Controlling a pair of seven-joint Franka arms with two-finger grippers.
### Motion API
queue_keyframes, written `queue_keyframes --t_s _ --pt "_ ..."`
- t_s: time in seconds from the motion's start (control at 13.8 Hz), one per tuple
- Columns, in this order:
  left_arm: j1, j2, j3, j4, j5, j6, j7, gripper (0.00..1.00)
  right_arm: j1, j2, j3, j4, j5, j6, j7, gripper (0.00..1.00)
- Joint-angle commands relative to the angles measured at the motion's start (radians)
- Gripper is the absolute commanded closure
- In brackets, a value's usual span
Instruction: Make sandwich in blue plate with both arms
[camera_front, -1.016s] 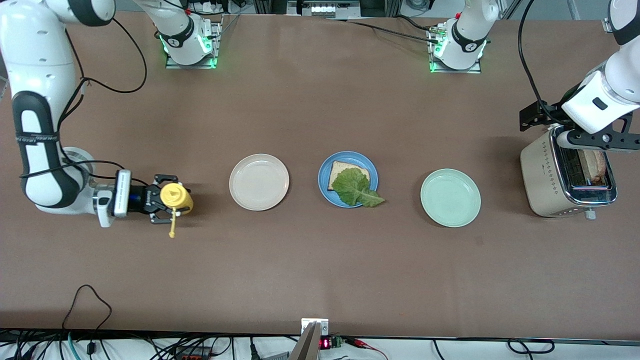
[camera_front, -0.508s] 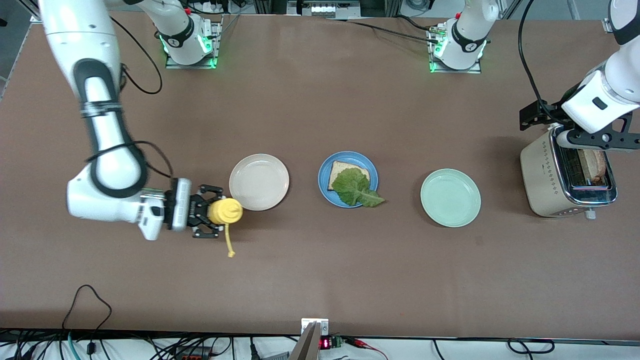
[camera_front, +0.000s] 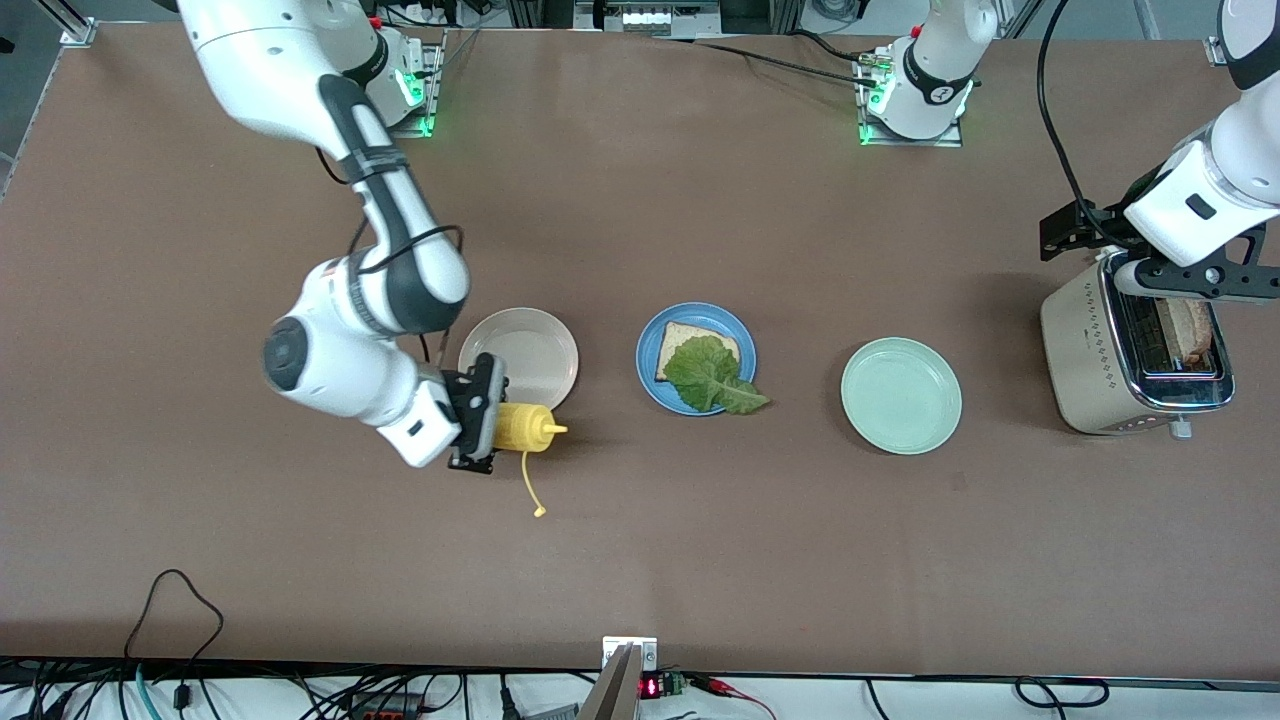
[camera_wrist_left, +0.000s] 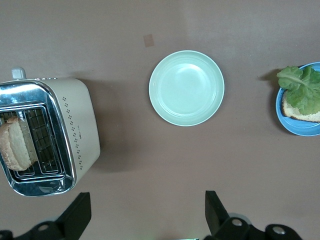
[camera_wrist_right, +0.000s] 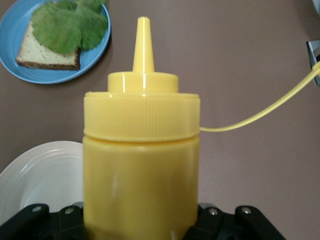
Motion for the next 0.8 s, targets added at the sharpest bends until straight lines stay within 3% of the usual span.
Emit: queue_keyframes --t_s 0.0,0.22,0.73 --pt "0.007 -0.013 -0.001 0.006 -0.015 -0.017 0.019 0.00 0.094 -0.004 -0.029 0.051 -0.242 -0.013 0.252 0.68" --pt "0.007 -0.013 -0.001 0.006 -0.015 -0.019 0.020 0.00 0.188 0.002 -0.029 0.051 -0.467 -0.016 0.441 0.68" --pt "0.005 -0.013 -0.001 0.006 -0.014 -0.022 0.020 0.00 0.349 0.067 -0.030 0.083 -0.796 -0.106 0.647 0.68"
